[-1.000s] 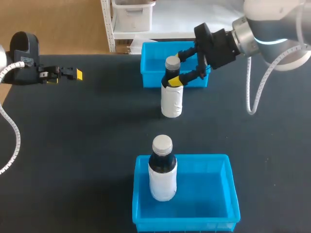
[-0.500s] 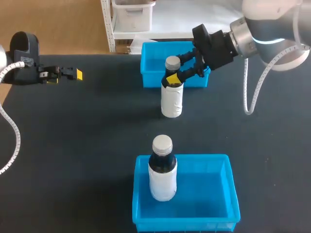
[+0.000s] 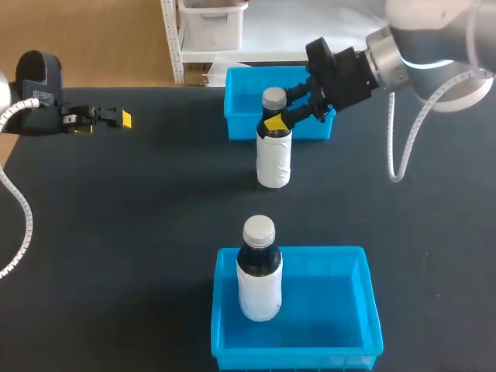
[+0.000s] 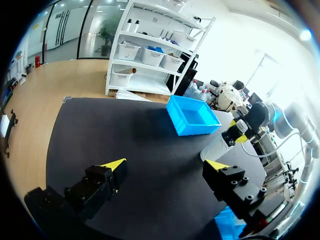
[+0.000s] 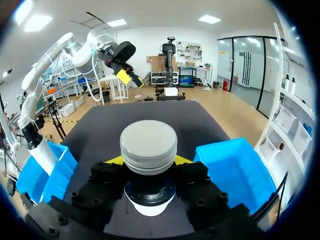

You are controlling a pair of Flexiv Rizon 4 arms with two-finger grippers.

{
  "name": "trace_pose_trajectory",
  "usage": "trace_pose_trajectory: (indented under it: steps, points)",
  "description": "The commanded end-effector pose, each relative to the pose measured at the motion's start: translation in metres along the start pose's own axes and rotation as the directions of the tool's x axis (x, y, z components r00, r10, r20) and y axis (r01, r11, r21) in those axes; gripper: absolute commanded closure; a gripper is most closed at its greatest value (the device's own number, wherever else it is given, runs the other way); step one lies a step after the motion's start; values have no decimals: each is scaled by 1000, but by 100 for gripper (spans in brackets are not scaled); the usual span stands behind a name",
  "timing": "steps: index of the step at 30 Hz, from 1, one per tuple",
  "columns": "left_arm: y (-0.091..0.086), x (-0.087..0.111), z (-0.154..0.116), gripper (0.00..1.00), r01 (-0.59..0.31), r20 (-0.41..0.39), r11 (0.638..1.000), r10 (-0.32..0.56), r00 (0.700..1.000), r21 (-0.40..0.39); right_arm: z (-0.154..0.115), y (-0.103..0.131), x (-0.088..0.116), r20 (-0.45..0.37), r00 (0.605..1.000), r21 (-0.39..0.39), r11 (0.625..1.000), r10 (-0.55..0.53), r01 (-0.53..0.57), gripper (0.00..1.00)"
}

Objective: Pick up the bottle, and place it in the far bin if it is heavy, or in the near bin if it is light.

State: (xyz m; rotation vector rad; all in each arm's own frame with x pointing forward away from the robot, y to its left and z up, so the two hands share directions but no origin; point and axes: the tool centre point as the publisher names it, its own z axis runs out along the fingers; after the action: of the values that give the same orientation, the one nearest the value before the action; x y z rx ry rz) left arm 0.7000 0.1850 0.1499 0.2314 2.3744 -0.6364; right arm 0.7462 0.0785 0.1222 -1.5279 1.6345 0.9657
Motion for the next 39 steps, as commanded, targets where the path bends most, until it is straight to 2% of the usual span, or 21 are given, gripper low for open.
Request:
trace_pose_trajectory:
  steps: [1,15,25,31,39]
  points:
    - [0,0,0,0,0,0,1000,0,1000,0,-11,6,-10,3,1000,10,1000,-6,6,100]
    - [0,0,0,0,0,0,1000,0,1000,0,-66,9,-70,-19,998,47,997,-57,58,100]
    - [0,0,0,0,0,0,1000,0,1000,0,-94,6,-91,-33,998,73,995,-62,64,100]
    - [0,0,0,0,0,0,1000,0,1000,0,-107,-4,-101,-35,997,90,993,-67,70,100]
    - [0,0,0,0,0,0,1000,0,1000,0,-112,-36,-112,-59,995,94,992,-83,88,100]
